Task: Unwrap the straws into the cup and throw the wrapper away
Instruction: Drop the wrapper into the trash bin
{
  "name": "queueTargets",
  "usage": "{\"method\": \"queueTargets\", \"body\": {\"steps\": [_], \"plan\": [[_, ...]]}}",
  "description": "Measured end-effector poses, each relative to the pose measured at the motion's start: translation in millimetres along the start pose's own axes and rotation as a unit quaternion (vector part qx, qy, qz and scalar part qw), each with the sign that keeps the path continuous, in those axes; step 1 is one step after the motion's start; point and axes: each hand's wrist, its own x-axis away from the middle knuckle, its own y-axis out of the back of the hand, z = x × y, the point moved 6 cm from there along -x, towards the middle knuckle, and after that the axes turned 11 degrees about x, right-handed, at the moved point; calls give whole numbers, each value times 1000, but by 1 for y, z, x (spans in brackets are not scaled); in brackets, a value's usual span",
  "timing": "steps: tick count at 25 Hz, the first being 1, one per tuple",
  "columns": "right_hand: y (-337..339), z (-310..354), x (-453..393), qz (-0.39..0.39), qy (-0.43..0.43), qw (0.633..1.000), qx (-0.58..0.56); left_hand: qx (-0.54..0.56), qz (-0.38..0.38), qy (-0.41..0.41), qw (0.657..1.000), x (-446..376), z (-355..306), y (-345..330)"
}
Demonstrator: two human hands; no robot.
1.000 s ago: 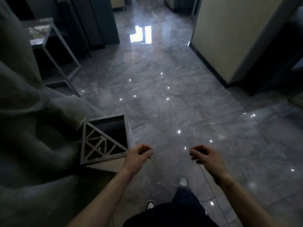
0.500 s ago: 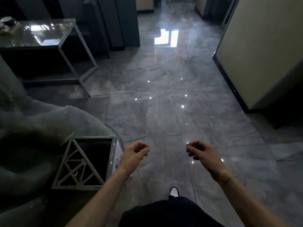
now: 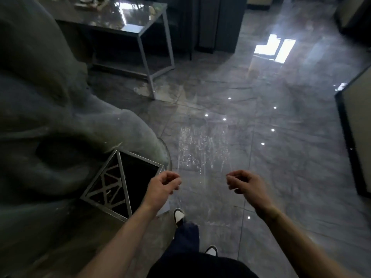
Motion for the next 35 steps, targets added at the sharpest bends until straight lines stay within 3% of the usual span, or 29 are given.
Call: {"method": "queueTargets", "body": {"steps": [11, 17, 24, 28, 35], "plan": [[-113, 104, -135, 145, 44, 985, 88, 117, -164, 57, 978, -50, -5, 106], [-189, 129, -153, 250, 48, 954, 160, 184, -270, 131, 936, -30, 32, 155], [-237, 124, -164, 376, 54, 885, 269, 296, -359, 231, 855, 7, 95, 145], [-247, 128, -183, 426, 58, 844, 322, 403, -409, 270, 773, 6, 106, 114], [-269, 143, -204, 521, 88, 751, 395, 474, -486, 310, 666, 7, 114, 70]]}}
